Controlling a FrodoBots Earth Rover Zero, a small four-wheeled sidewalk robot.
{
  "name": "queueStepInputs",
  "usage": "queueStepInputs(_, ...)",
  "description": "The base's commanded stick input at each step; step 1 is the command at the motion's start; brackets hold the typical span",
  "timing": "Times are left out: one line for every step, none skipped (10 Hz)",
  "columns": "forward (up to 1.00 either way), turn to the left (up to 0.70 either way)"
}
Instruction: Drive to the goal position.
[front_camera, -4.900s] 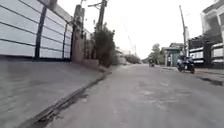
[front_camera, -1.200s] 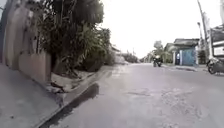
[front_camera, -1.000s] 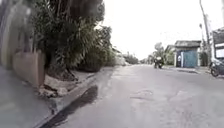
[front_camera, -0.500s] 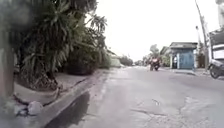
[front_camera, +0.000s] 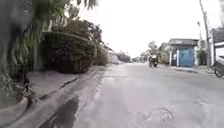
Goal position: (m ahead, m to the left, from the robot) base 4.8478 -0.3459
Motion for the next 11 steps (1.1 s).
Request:
queueStepInputs(1.0,0.0)
queueStepInputs(1.0,0.0)
queueStepInputs(1.0,0.0)
queueStepInputs(1.0,0.0)
queueStepInputs(1.0,0.0)
queueStepInputs(1.0,-0.01)
queueStepInputs(1.0,-0.4)
queueStepInputs(1.0,-0.4)
queueStepInputs(1.0,-0.29)
queueStepInputs(1.0,-0.12)
queueStepInputs(1.0,0.0)
